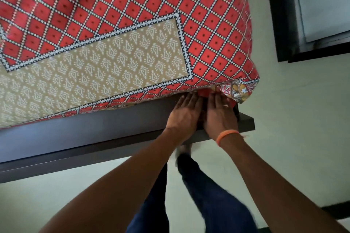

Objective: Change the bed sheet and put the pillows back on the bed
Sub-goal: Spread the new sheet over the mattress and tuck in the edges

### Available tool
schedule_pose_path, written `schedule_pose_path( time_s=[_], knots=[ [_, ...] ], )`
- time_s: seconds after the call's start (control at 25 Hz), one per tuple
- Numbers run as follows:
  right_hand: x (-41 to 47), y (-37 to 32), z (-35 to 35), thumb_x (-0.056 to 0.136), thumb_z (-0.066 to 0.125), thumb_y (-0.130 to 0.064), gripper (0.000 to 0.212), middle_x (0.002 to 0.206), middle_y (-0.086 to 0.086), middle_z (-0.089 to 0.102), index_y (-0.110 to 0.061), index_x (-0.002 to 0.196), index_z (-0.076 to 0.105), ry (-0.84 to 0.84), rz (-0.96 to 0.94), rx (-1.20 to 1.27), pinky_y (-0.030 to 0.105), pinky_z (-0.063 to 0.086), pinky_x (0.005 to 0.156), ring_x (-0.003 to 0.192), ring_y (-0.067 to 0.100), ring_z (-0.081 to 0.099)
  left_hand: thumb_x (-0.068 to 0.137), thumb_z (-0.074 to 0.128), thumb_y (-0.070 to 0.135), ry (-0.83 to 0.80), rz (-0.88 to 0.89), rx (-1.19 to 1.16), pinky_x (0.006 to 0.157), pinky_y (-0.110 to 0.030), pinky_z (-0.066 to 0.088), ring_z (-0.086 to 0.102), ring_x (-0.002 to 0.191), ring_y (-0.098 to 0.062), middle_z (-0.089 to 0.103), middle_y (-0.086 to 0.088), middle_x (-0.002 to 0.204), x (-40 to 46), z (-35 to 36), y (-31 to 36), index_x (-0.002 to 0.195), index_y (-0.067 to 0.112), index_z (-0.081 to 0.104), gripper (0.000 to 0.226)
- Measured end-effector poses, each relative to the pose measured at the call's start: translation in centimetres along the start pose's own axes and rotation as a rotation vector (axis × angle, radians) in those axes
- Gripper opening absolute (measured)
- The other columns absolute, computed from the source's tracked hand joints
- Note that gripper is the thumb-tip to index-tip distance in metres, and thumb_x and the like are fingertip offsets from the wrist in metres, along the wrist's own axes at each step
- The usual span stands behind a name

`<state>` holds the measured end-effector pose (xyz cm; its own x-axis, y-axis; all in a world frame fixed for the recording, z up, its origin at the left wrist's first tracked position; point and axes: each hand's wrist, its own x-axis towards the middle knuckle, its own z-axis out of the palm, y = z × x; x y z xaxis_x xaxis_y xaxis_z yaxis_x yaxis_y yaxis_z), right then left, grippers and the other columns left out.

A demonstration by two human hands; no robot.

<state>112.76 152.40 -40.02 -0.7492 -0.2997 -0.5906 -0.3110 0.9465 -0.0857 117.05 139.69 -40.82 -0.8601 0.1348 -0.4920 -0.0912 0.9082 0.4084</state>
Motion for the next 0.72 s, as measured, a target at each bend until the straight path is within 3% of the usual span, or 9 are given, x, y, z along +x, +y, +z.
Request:
schedule_pose_path(
  time_s=[0.16, 0.28, 0.36, 0.44, 0.48, 0.52, 0.56, 0.64, 0.72],
  knots=[
    [6.4, 3.6, -0.5, 0.096, 0.043, -0.025, 0.053, 0.155, 0.013, 0.034, -0.007, 0.146, 0.038, -0.125, -0.075, 0.014, 0.041, 0.018, 0.120, 0.142, 0.032, 0.030, 0.094, 0.047, 0.037, -0.167, -0.009, 0.071, 0.120, -0.045, 0.021, 0.024, 0.148, -0.030, 0.026, -0.013, 0.160, 5.7, 0.5, 0.7, 0.157, 0.011, 0.017, 0.074],
    [9.2, 3.6, 1.1, 0.101, 0.043, -0.025, 0.044, 0.151, 0.000, 0.043, -0.016, 0.144, 0.045, -0.015, 0.082, 0.445, 0.013, 0.009, 0.112, 0.141, 0.021, 0.033, 0.093, 0.041, 0.054, -0.348, -0.012, 0.122, 0.120, -0.049, 0.018, 0.019, 0.150, -0.029, 0.020, -0.007, 0.163, 9.7, 1.7, 0.0, 0.157, 0.019, 0.020, 0.075],
    [8.8, 3.6, 2.2, 0.099, 0.048, -0.028, 0.045, 0.149, -0.003, 0.046, -0.019, 0.144, 0.047, 0.082, 0.102, 0.516, 0.006, 0.013, 0.106, 0.139, 0.017, 0.035, 0.091, 0.034, 0.059, -0.362, -0.021, -0.369, 0.115, -0.049, 0.028, 0.038, 0.141, -0.028, 0.032, -0.003, 0.158, 9.6, 1.0, 0.9, 0.152, 0.022, 0.032, 0.070],
    [8.6, 5.4, 1.2, 0.101, 0.040, -0.033, 0.046, 0.153, -0.001, 0.041, -0.022, 0.145, 0.043, 0.008, -0.060, 0.355, 0.018, 0.019, 0.114, 0.139, 0.019, 0.034, 0.092, 0.034, 0.054, -0.294, -0.314, -0.971, 0.111, -0.047, 0.033, 0.056, 0.122, -0.029, 0.053, -0.006, 0.142, 10.3, 1.3, 3.6, 0.147, 0.019, 0.040, 0.065],
    [8.1, 6.6, 0.3, 0.102, 0.034, -0.028, 0.045, 0.153, 0.003, 0.039, -0.019, 0.145, 0.043, -0.055, -0.249, 0.205, 0.027, 0.021, 0.116, 0.139, 0.023, 0.035, 0.092, 0.038, 0.053, -0.262, -0.274, -0.646, 0.116, -0.047, 0.026, 0.051, 0.127, -0.030, 0.050, -0.008, 0.143, 10.5, 1.6, 4.8, 0.149, 0.018, 0.035, 0.067],
    [7.6, 8.0, -0.5, 0.100, 0.033, -0.020, 0.044, 0.149, 0.010, 0.045, -0.013, 0.141, 0.047, -0.096, -0.455, 0.084, 0.035, 0.026, 0.115, 0.136, 0.028, 0.040, 0.091, 0.043, 0.054, -0.256, -0.172, -0.072, 0.120, -0.045, 0.017, 0.038, 0.138, -0.032, 0.040, -0.010, 0.151, 9.9, 1.6, 5.6, 0.153, 0.017, 0.027, 0.074],
    [7.1, 10.1, -1.8, 0.095, 0.037, -0.014, 0.042, 0.136, 0.017, 0.055, -0.007, 0.131, 0.057, -0.060, -0.596, 0.086, 0.040, 0.036, 0.108, 0.126, 0.032, 0.050, 0.092, 0.048, 0.054, -0.342, -0.155, 0.181, 0.122, -0.044, 0.011, 0.026, 0.145, -0.032, 0.029, -0.012, 0.157, 9.6, 1.4, 7.6, 0.155, 0.014, 0.021, 0.079],
    [5.6, 13.9, -4.8, 0.089, 0.047, -0.013, 0.027, 0.104, 0.017, 0.068, -0.005, 0.102, 0.069, 0.080, -0.511, 0.402, 0.040, 0.050, 0.084, 0.097, 0.035, 0.063, 0.097, 0.049, 0.037, -0.273, -0.391, 0.088, 0.117, -0.045, 0.023, 0.031, 0.142, -0.037, 0.034, -0.019, 0.153, 9.5, -0.2, 11.8, 0.152, 0.009, 0.024, 0.066],
    [5.2, 16.4, -6.9, 0.089, 0.057, -0.016, 0.017, 0.096, 0.010, 0.069, -0.008, 0.099, 0.068, 0.173, -0.093, 0.724, 0.035, 0.051, 0.077, 0.090, 0.029, 0.065, 0.099, 0.044, 0.021, -0.125, -0.524, -0.140, 0.092, -0.046, 0.049, 0.061, 0.113, -0.039, 0.062, -0.018, 0.124, 9.4, -2.9, 15.2, 0.132, 0.012, 0.050, 0.035]
  ],
)
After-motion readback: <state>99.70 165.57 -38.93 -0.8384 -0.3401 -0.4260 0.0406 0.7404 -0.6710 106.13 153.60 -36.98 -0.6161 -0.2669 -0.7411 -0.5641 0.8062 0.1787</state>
